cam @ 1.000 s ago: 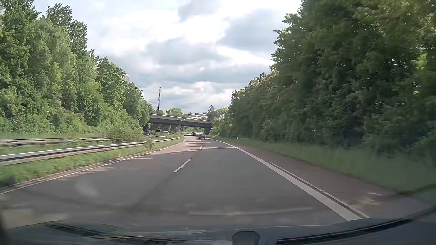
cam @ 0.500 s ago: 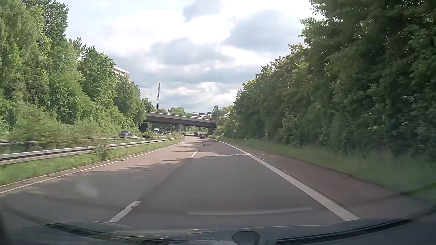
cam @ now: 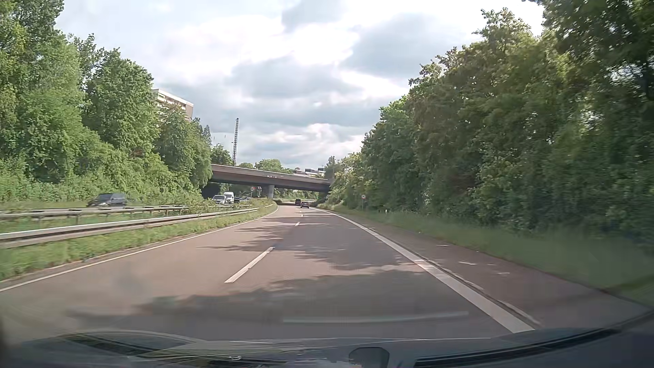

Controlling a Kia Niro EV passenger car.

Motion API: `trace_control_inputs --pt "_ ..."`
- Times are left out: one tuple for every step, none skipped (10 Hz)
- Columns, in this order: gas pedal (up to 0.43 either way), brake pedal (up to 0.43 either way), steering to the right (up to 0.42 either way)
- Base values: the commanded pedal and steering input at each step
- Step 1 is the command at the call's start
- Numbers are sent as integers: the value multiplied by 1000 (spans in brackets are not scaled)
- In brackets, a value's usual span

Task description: Follow the waypoints while adhering to traffic rules and regulations

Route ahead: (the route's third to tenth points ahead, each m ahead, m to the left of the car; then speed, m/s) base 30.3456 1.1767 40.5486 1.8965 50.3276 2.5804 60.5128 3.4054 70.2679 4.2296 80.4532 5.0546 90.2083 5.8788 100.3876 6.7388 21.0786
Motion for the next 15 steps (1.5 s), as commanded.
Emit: trace_control_inputs --pt "59 0 -8" --pt "59 0 -8" --pt "59 0 -8" --pt "59 0 -8" --pt "59 0 -8" --pt "59 0 -8" --pt "59 0 -8" --pt "59 0 -8" --pt "59 0 -8" --pt "67 0 -8" --pt "67 0 -8" --pt "67 0 -8" --pt "67 0 -8" --pt "79 0 -8" --pt "87 0 -8"
